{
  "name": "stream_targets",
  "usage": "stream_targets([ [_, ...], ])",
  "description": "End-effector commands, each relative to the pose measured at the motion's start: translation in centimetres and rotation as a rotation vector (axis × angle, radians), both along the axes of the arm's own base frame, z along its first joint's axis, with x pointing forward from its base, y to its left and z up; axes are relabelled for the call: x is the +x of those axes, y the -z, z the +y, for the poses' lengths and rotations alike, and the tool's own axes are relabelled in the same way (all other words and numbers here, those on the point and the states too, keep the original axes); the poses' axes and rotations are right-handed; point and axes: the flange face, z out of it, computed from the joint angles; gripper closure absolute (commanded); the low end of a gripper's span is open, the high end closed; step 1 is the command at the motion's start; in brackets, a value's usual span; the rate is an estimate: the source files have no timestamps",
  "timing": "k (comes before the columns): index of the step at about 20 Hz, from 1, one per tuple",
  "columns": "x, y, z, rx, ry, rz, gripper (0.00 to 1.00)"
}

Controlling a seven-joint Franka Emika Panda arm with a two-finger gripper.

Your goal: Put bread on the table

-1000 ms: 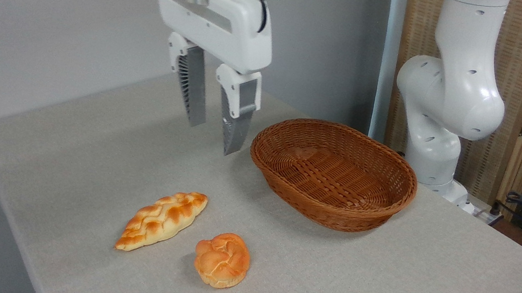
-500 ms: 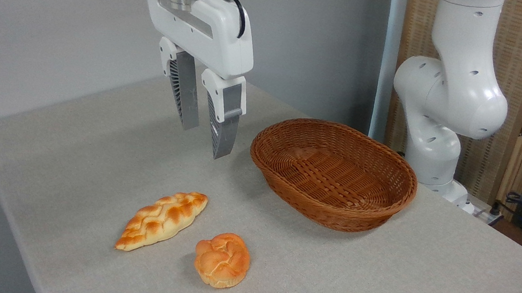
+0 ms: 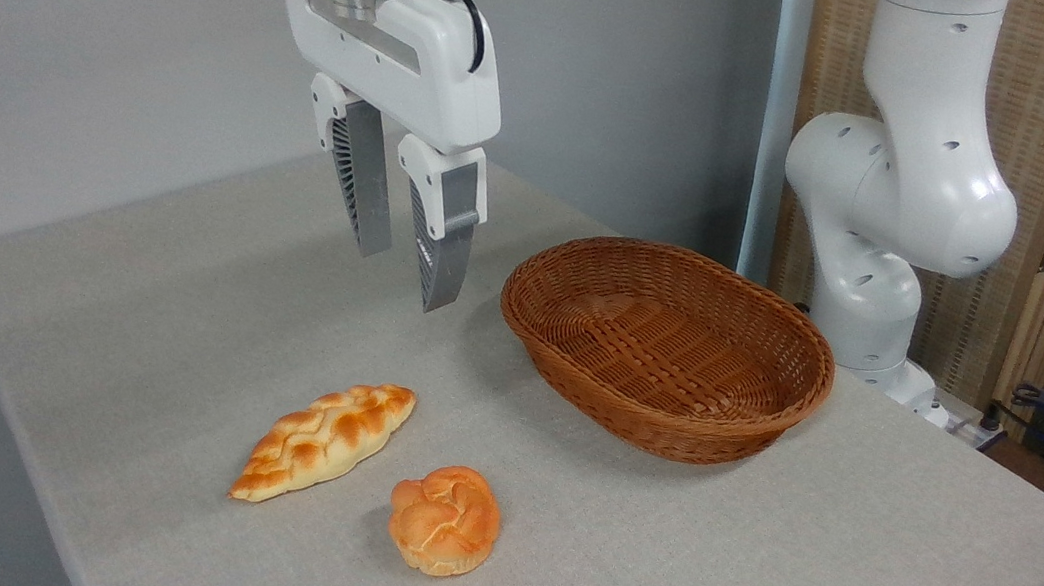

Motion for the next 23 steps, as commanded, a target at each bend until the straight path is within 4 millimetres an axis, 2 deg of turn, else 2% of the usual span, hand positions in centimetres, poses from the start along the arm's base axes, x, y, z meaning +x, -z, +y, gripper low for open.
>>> stream_targets([
  [1, 0.1, -0.15, 0.09, -0.009, -0.007, 0.009, 0.0],
  [23, 0.19, 0.02, 0.69, 0.04, 0.021, 0.015, 0.0],
])
